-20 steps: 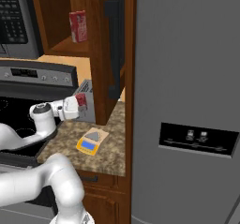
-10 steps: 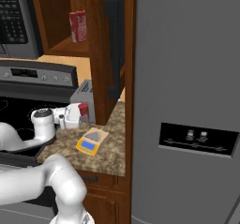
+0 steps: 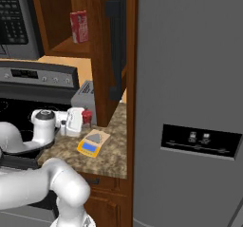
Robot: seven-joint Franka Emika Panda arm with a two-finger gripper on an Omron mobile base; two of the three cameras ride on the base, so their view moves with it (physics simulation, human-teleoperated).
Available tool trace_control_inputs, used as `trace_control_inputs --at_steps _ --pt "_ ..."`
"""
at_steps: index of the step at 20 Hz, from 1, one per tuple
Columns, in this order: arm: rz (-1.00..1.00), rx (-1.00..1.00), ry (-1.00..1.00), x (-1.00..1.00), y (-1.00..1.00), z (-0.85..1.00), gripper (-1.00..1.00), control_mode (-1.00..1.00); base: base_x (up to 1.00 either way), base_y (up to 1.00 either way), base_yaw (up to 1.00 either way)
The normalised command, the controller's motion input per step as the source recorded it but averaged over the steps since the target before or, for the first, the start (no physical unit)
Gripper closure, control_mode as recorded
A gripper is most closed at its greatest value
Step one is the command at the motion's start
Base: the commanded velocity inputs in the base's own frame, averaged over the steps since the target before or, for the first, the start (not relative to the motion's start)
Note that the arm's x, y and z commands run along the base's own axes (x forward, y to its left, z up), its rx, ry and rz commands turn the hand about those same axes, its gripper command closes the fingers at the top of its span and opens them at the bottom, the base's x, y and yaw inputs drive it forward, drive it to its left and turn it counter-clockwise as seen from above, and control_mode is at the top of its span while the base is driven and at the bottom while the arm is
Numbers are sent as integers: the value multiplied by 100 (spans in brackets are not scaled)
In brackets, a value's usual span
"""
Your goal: Pick the yogurt and place it on the digital scale for weighing, and close the cabinet.
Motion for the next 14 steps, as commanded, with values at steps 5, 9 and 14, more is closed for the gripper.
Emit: trace_control_inputs --at_steps 5,9,14 --pt "-5 0 -1 -3 -31 -3 100 -100 0 0 0" --pt "-4 0 0 -6 -14 -15 100 -100 0 0 0" --pt "-3 0 1 0 0 -36 100 -100 0 0 0"
